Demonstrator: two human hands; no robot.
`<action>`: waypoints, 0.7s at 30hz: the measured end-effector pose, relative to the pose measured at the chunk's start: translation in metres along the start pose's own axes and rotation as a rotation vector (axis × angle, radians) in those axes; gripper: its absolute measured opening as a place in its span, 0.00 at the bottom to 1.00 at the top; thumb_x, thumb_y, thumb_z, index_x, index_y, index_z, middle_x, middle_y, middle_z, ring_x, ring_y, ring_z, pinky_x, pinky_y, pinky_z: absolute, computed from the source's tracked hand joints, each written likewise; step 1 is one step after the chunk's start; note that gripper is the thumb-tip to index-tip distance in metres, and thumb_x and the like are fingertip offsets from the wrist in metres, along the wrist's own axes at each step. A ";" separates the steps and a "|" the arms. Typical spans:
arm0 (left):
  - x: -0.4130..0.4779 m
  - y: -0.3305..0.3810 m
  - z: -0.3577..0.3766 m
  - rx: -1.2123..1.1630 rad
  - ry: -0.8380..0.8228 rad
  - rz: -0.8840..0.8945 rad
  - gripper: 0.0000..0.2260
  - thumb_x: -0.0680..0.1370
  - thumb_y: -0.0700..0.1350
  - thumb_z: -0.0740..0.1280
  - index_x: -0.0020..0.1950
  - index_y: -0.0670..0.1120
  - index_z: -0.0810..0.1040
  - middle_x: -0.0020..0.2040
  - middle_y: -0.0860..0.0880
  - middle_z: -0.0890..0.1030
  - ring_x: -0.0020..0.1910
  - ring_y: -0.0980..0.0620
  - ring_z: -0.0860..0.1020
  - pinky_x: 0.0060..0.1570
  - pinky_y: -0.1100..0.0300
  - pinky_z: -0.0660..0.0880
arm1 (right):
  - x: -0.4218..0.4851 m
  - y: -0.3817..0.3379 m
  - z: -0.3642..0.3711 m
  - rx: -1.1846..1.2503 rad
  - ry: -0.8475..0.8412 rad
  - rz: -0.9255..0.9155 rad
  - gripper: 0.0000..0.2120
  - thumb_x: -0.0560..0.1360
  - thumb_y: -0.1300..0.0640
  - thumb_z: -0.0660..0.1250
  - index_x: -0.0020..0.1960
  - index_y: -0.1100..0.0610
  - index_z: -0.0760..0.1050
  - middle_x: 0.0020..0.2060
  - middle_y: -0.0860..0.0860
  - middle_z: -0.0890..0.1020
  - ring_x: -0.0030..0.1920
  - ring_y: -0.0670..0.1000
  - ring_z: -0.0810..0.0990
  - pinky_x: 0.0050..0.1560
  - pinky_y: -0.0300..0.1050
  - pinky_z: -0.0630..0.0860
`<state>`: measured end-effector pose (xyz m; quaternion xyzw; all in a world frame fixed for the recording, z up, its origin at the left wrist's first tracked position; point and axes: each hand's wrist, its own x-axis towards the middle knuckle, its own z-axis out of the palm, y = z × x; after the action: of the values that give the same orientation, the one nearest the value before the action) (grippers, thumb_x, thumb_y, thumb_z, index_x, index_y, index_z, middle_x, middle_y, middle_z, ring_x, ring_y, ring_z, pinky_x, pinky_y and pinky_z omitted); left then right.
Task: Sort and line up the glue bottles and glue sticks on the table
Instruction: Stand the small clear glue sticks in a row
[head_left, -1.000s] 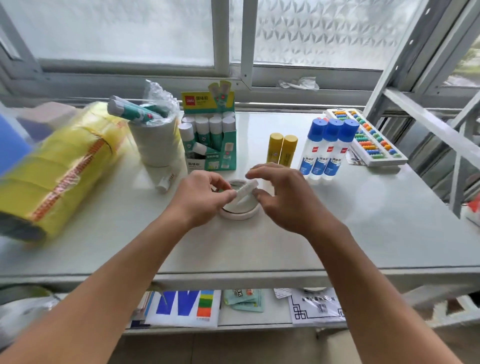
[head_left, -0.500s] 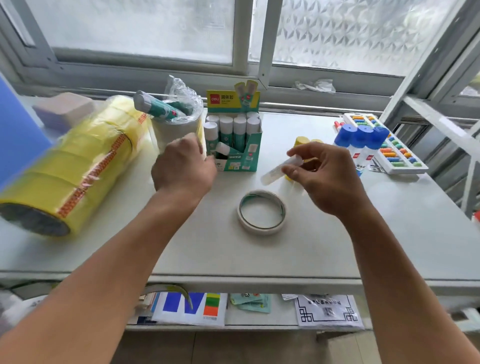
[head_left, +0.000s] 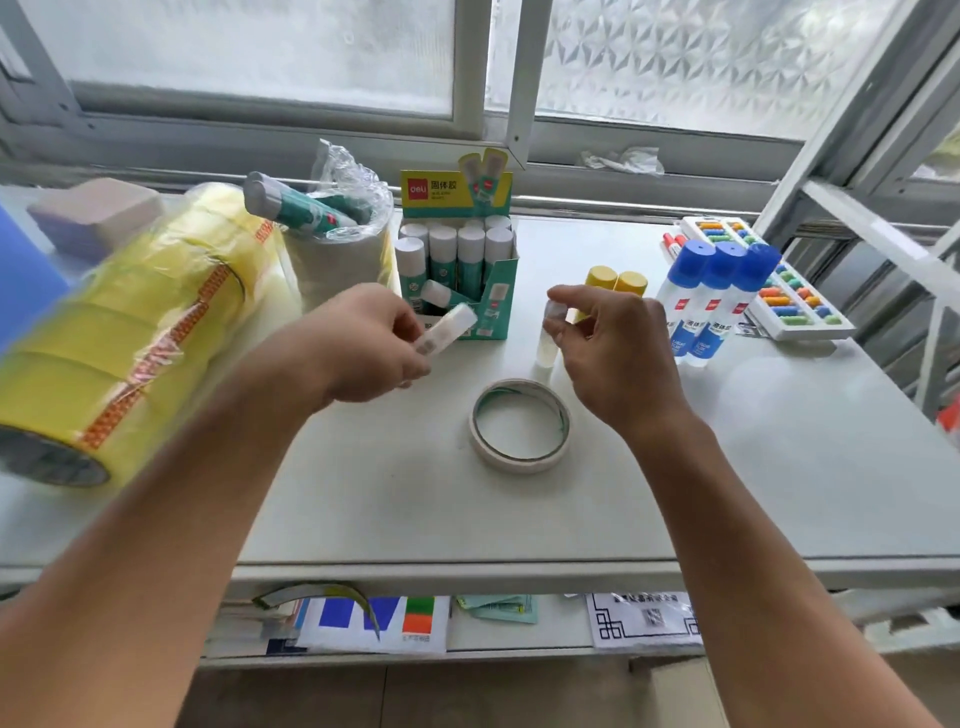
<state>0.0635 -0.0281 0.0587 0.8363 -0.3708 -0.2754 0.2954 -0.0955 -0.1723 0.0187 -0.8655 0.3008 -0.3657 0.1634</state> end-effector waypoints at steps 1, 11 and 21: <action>0.002 0.006 0.006 -0.065 0.009 0.067 0.03 0.74 0.38 0.72 0.46 0.43 0.81 0.43 0.43 0.82 0.42 0.46 0.79 0.47 0.51 0.78 | -0.001 0.000 0.002 0.010 0.011 0.005 0.13 0.75 0.59 0.70 0.59 0.56 0.80 0.49 0.53 0.86 0.42 0.51 0.83 0.48 0.49 0.80; 0.041 0.001 0.079 -0.191 0.330 0.260 0.11 0.68 0.42 0.78 0.46 0.43 0.80 0.42 0.48 0.84 0.43 0.50 0.83 0.49 0.51 0.80 | -0.021 0.011 0.023 0.054 0.058 0.183 0.12 0.71 0.55 0.73 0.54 0.57 0.80 0.48 0.51 0.86 0.41 0.54 0.84 0.46 0.48 0.80; 0.055 0.011 0.097 -0.086 0.389 0.322 0.10 0.67 0.45 0.79 0.44 0.43 0.83 0.40 0.48 0.85 0.40 0.50 0.83 0.45 0.52 0.80 | -0.021 0.018 0.027 0.061 0.019 0.307 0.14 0.70 0.52 0.74 0.51 0.58 0.82 0.45 0.53 0.86 0.46 0.53 0.84 0.50 0.47 0.79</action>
<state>0.0241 -0.1051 -0.0119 0.7903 -0.4236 -0.0743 0.4364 -0.0946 -0.1711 -0.0204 -0.8005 0.4197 -0.3538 0.2407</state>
